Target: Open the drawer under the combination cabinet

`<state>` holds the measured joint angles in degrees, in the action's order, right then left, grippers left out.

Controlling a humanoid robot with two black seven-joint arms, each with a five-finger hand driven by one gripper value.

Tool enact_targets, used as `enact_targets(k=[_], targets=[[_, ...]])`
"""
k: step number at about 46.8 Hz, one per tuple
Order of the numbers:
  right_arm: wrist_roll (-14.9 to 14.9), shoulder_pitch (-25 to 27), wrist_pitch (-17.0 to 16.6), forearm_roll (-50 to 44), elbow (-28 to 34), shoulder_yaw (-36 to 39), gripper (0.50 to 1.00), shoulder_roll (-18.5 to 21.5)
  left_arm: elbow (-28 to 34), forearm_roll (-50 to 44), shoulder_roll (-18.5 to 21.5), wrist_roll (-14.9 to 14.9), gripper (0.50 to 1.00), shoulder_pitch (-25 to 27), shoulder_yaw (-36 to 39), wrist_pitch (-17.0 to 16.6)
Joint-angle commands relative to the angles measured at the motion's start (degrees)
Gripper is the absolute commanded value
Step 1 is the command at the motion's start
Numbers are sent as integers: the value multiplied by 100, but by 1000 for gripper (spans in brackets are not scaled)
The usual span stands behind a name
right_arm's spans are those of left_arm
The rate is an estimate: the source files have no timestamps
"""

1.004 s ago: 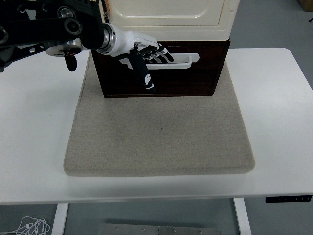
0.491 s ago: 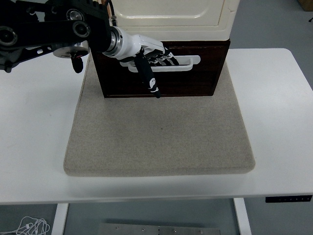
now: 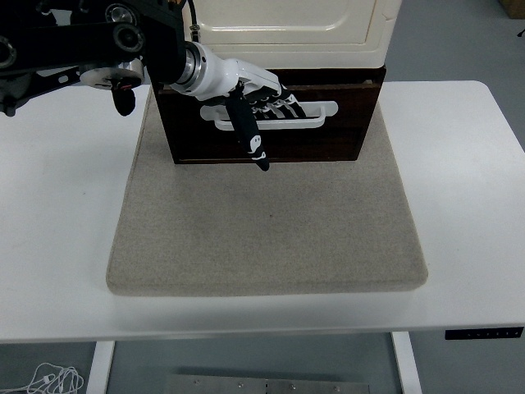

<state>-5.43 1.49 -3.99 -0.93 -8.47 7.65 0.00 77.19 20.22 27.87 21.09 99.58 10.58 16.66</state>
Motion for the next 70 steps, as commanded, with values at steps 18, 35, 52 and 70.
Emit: enact_targets(k=[18, 35, 52, 70], targets=[[-2, 0, -5, 5, -6, 0, 926, 0, 6, 0, 52, 0, 1000, 61, -100, 557], [-2, 0, -5, -3, 3, 0, 928, 0, 33, 0, 105, 0, 1000, 131, -170, 821], [-1, 0, -5, 5, -6, 0, 928, 0, 217, 0, 131, 9, 1000, 140, -170, 926], [-2, 0, -5, -3, -6, 0, 926, 0, 235, -9, 184, 9, 1000, 193, -302, 1181]])
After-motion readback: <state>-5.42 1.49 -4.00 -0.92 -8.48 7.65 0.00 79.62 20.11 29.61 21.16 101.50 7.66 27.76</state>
